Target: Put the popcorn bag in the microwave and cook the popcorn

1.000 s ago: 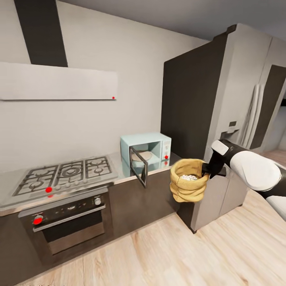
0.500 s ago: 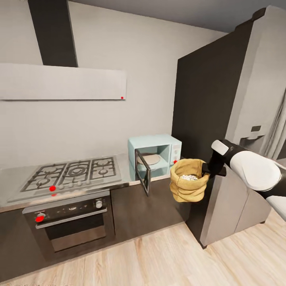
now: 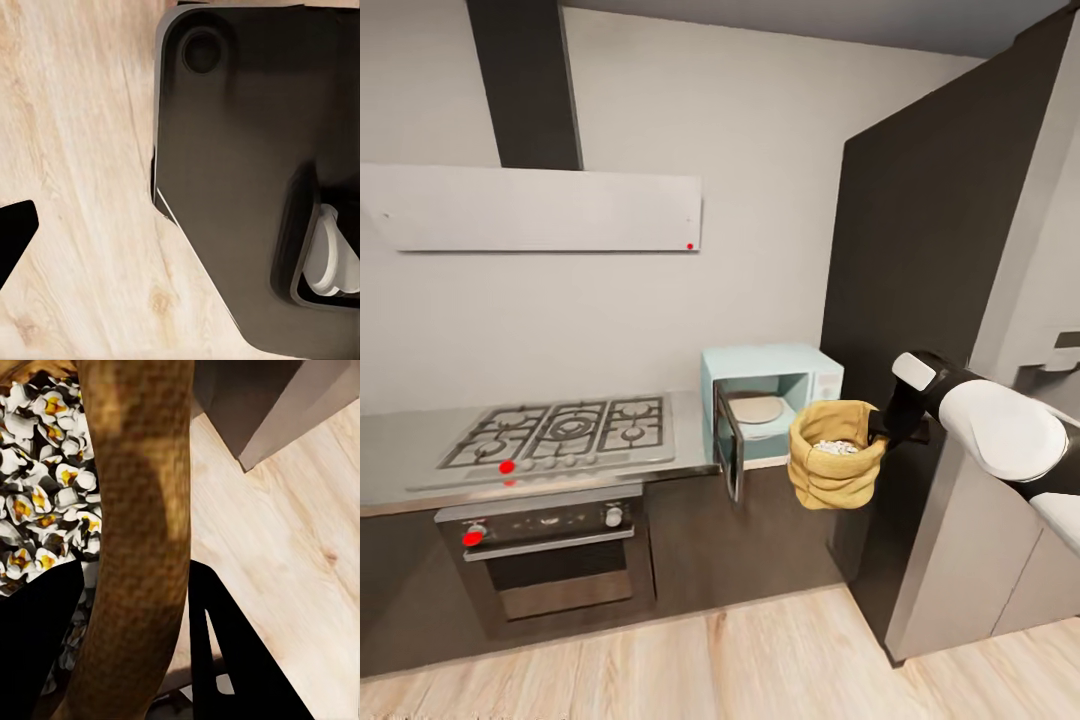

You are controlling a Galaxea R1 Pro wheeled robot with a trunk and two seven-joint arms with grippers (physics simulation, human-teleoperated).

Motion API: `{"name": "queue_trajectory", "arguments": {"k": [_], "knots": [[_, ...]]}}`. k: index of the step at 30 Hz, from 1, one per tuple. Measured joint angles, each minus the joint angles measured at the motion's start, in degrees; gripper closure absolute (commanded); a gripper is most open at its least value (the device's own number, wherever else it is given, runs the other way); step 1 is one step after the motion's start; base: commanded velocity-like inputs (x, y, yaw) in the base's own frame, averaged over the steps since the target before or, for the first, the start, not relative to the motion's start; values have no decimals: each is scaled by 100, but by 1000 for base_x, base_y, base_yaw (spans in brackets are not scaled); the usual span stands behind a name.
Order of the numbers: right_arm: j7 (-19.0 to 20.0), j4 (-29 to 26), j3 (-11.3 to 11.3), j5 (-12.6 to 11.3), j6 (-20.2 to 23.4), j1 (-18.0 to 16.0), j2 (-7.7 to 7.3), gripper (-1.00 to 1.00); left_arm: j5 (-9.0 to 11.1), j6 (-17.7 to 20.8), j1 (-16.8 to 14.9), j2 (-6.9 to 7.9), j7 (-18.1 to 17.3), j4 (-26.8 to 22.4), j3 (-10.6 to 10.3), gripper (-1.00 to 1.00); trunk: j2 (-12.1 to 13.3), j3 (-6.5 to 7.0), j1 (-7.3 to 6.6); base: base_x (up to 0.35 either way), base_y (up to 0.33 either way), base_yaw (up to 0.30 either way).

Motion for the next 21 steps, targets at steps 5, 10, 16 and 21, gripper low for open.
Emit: {"name": "queue_trajectory", "arguments": {"k": [5,10,16,21], "knots": [[1,1,0,3,0,-4,0,100,0,0,0,0,0,0,0,-100,1,0,0,129,-274,256],[1,3,0,1,0,0,-1,100,0,0,0,0,1,0,1,-100,1,0,0,98,-278,256],[1,2,1,4,0,-3,0,100,0,-1,0,-2,0,0,2,-100,0,0,1,14,-256,256],[1,2,0,1,0,-3,0,100,3,0,0,-1,5,0,4,-100,0,0,1,1,-194,256]]}}
